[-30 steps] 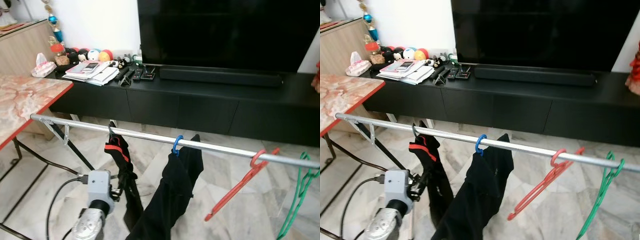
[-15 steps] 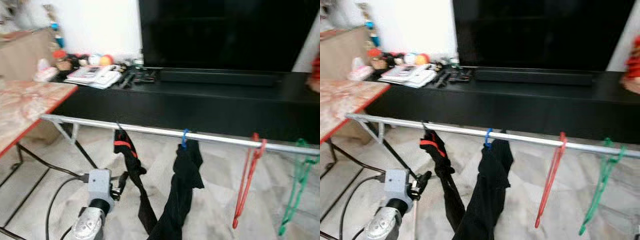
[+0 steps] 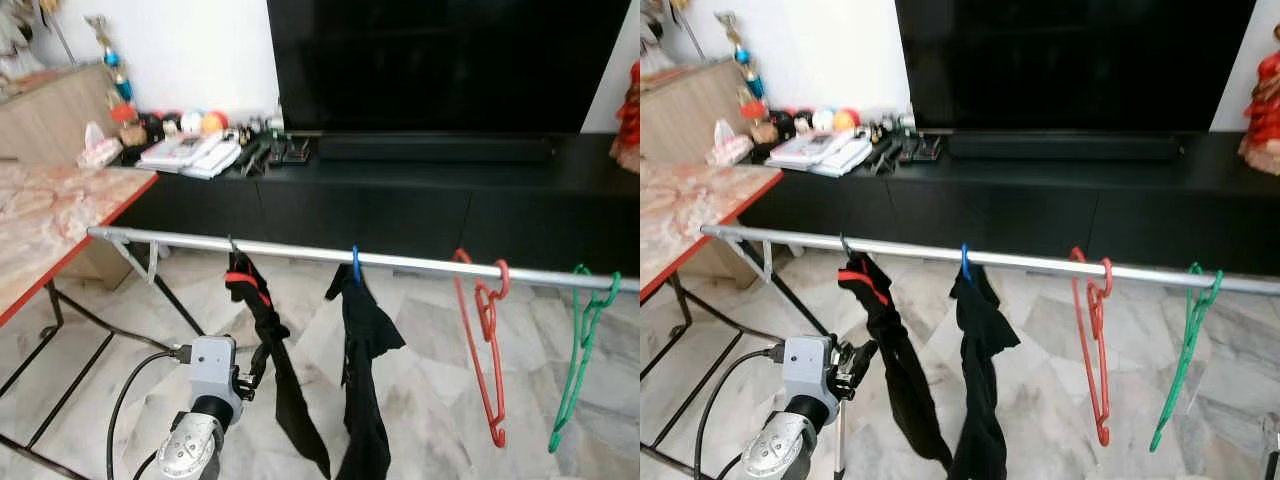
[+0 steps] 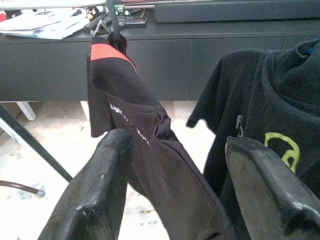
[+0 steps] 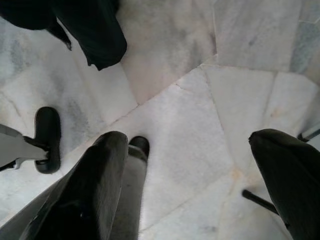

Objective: Hang hanger

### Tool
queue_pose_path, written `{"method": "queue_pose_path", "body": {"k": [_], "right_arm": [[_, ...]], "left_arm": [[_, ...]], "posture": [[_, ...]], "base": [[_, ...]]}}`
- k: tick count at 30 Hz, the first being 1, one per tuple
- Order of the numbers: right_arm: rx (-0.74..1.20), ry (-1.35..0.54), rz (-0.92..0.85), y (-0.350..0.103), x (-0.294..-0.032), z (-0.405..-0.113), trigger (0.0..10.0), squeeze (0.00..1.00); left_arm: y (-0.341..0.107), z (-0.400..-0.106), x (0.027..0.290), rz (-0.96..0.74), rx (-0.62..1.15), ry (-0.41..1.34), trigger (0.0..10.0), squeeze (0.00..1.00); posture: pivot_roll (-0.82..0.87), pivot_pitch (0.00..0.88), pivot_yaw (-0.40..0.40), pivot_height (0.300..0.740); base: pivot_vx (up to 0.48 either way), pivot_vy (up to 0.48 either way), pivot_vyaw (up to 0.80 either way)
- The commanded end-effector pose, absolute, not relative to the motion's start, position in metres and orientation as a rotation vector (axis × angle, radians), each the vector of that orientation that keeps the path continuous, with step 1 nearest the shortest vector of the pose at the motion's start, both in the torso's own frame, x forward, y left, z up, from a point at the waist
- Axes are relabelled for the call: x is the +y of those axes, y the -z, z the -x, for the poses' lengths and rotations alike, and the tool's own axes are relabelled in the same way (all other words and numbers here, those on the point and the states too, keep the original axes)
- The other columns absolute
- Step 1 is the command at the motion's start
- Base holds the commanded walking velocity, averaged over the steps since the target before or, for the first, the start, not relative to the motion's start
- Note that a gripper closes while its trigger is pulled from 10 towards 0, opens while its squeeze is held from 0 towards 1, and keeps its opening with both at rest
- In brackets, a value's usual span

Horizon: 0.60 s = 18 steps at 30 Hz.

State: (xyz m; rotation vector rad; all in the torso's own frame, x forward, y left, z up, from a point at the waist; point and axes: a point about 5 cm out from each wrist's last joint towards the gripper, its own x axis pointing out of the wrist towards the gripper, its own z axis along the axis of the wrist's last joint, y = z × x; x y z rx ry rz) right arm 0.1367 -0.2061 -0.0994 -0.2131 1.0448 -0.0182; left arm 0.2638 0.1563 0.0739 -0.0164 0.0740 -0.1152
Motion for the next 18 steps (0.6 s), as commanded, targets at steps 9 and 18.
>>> {"method": "queue_pose_path", "body": {"k": [9,18], "right_arm": [[1.044,-0.05,0.219,0.1003,-0.1962,-0.1383,10.0,0.0],[1.044,-0.032,0.195,0.1006,-0.1965,-0.1374,10.0,0.0]], "left_arm": [[-0.0734,-0.2643,0.1615,0.012,0.084,0.095,10.0,0.0],[-0.0733,-0.2631,0.1629,0.004,0.082,0.088,10.0,0.0]], "posture": [[-0.02,0.036,0.062,0.74],[-0.02,0.039,0.06,0.74]], "base": [[0.325,0.0,0.0],[0.172,0.0,0.14]]}}
